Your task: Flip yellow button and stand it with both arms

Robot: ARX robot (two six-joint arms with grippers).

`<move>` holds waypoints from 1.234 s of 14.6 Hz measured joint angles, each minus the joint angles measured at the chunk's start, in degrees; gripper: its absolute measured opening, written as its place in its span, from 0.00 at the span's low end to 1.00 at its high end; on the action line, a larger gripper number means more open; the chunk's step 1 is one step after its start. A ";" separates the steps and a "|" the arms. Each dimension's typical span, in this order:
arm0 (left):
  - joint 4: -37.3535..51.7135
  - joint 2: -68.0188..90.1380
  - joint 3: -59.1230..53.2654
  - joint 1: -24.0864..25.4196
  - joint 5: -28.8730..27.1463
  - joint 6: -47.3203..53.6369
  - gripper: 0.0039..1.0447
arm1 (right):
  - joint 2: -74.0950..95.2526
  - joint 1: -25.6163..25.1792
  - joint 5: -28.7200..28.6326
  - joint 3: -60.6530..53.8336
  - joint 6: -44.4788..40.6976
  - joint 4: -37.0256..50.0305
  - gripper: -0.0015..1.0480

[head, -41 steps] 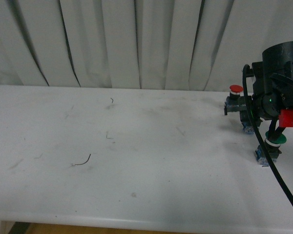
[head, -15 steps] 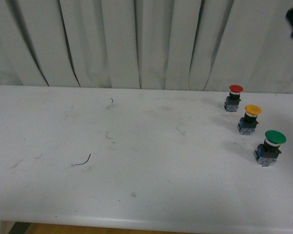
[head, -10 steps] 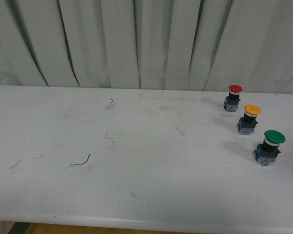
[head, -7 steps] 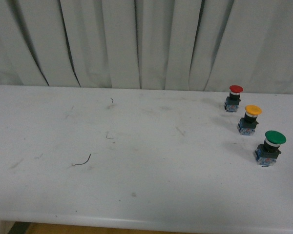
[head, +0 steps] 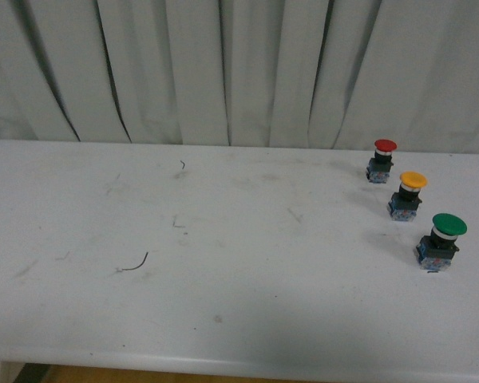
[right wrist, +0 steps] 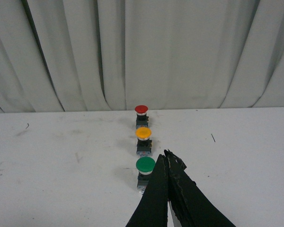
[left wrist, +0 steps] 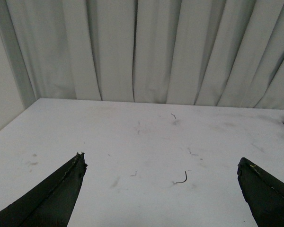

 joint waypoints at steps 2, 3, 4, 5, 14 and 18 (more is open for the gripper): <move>0.00 0.00 0.00 0.00 0.00 -0.02 0.94 | -3.93 0.00 -0.02 -1.33 0.00 -2.01 0.02; 0.00 0.00 0.00 0.00 0.00 -0.02 0.94 | -5.77 0.00 0.00 -2.05 0.00 -3.32 0.02; 0.00 0.00 0.00 0.00 0.00 -0.02 0.94 | -7.54 0.00 0.00 -2.62 -0.02 -4.70 0.02; 0.00 0.00 0.00 0.00 0.00 -0.02 0.94 | -9.31 0.00 0.00 -3.02 0.00 -5.95 0.02; 0.00 0.00 0.00 0.00 0.00 -0.02 0.94 | -21.90 0.00 -0.04 -4.98 -0.02 -15.54 0.02; 0.00 0.00 0.00 0.00 0.02 0.00 0.94 | -28.04 0.00 -0.02 -4.92 -0.02 -23.69 0.02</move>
